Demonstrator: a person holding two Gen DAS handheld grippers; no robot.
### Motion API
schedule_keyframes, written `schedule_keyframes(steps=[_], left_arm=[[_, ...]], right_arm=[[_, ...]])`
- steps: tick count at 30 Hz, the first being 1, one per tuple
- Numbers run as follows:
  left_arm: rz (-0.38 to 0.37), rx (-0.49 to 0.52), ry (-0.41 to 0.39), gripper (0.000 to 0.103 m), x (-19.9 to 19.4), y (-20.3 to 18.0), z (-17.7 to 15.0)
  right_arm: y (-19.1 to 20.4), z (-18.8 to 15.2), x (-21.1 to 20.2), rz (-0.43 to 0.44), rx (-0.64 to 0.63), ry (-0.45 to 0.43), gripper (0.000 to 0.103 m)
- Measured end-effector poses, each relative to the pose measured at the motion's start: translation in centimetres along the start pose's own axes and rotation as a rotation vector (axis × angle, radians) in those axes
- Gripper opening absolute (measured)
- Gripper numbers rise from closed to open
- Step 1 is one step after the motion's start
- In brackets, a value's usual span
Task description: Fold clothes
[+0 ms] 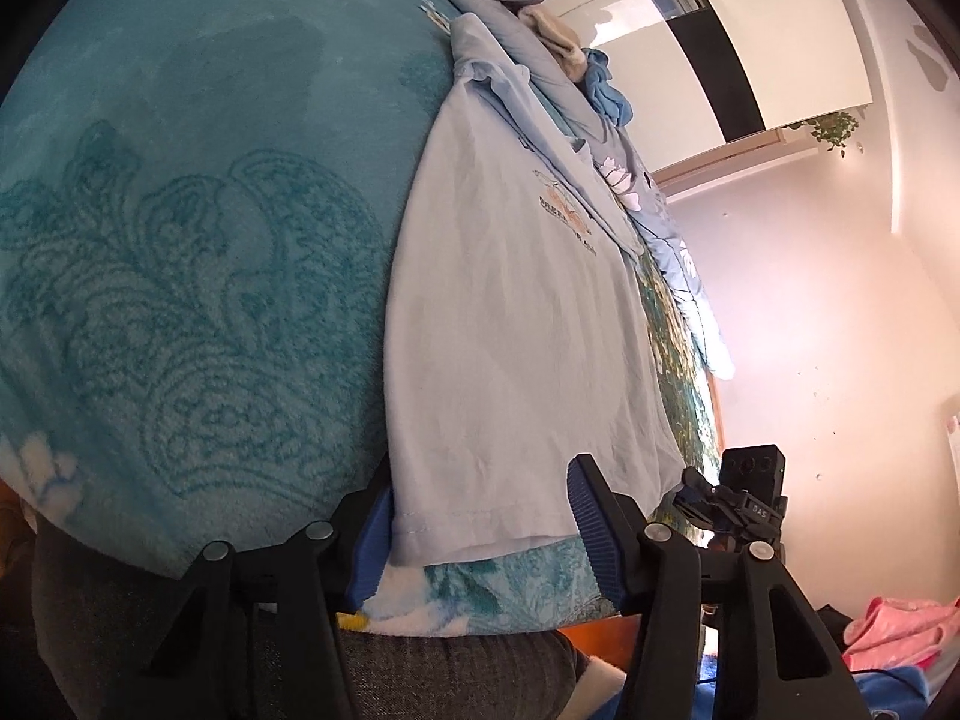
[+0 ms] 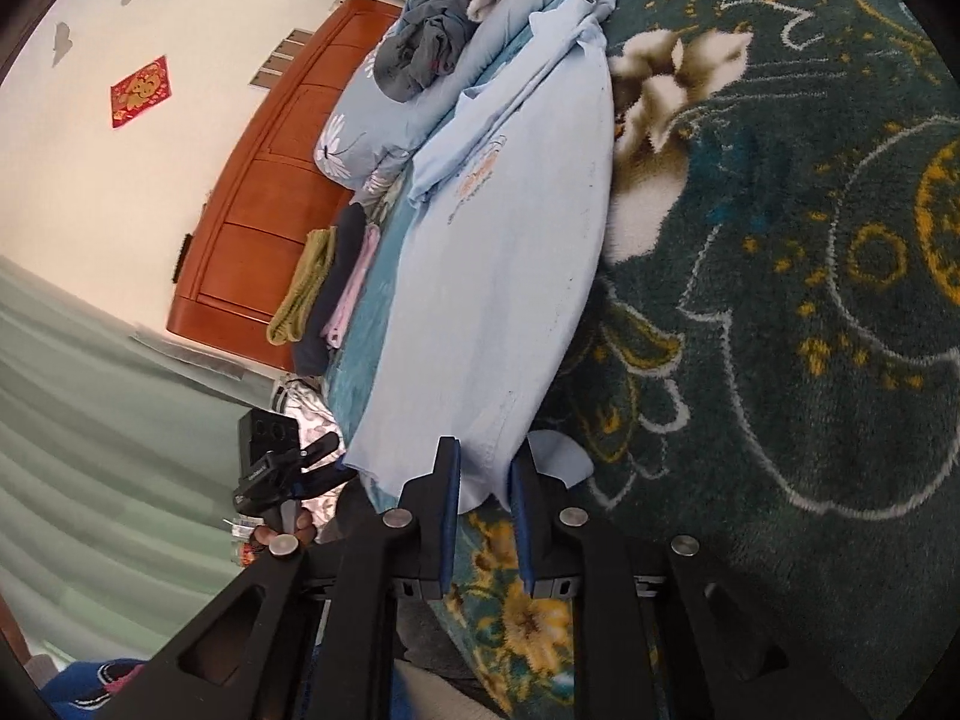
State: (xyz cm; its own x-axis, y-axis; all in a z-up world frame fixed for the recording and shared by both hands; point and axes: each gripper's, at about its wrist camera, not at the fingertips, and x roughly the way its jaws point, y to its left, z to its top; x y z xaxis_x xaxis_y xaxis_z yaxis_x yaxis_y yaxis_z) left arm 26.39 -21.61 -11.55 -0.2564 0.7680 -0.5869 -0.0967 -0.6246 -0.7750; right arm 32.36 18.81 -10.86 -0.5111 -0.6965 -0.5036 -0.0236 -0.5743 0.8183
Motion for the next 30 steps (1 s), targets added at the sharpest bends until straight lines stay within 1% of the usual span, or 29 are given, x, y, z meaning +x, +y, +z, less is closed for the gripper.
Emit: schedule_keyframes(steps=[2,4,5,6,7,10,12,14,16,20,22,25,28,30], left_arm=[[0.002,-0.008,-0.007,0.047,-0.1,0.3,-0.1],[0.009,-0.010,-0.014,0.030,-0.2,0.4,-0.3],[0.012,-0.010,-0.016,0.024,-0.2,0.6,-0.5],[0.015,-0.010,-0.019,0.013,-0.3,0.7,-0.6],[0.016,-0.010,-0.024,0.006,-0.4,0.8,-0.8],[-0.013,-0.009,-0.061,0.006,-1.4,0.8,-1.0],[-0.032,-0.004,-0.084,0.005,-2.1,0.5,-0.8],[-0.047,0.002,-0.104,0.005,-2.7,0.0,-0.5],[-0.057,0.013,-0.118,0.005,-3.1,-0.7,0.1],[-0.062,0.046,-0.141,0.005,-3.3,-2.7,2.2],[-0.061,0.056,-0.164,0.005,-3.5,-3.8,3.9],[-0.069,0.059,-0.218,0.005,-4.0,-5.2,7.6],[-0.057,0.061,-0.266,0.005,-4.1,-6.7,12.1],[-0.040,0.058,-0.284,0.005,-3.3,-7.6,15.2]], right_arm=[[-0.2,0.3,0.3,-0.025,-0.008,0.006,0.017],[-0.1,0.4,0.1,-0.037,-0.024,0.023,0.010],[0.2,0.3,-0.2,-0.040,-0.036,0.026,0.004],[0.6,0.1,-0.6,-0.041,-0.048,0.028,0.003],[0.9,0.0,-1.3,-0.030,-0.056,0.017,0.003],[1.2,-0.2,-4.0,0.036,-0.038,-0.054,0.002],[1.1,-0.3,-4.8,0.062,-0.011,-0.077,0.002],[0.8,-0.3,-4.9,0.112,0.008,-0.082,0.002],[0.9,0.2,-4.4,0.143,0.019,-0.082,0.002],[1.1,2.8,-4.2,0.216,0.022,-0.114,0.002],[1.1,4.7,-4.4,0.261,0.025,-0.147,0.002],[1.2,8.1,-4.6,0.314,0.022,-0.201,0.002],[1.0,11.9,-4.9,0.337,0.027,-0.257,0.002],[0.7,14.4,-4.9,0.334,0.034,-0.290,0.002]])
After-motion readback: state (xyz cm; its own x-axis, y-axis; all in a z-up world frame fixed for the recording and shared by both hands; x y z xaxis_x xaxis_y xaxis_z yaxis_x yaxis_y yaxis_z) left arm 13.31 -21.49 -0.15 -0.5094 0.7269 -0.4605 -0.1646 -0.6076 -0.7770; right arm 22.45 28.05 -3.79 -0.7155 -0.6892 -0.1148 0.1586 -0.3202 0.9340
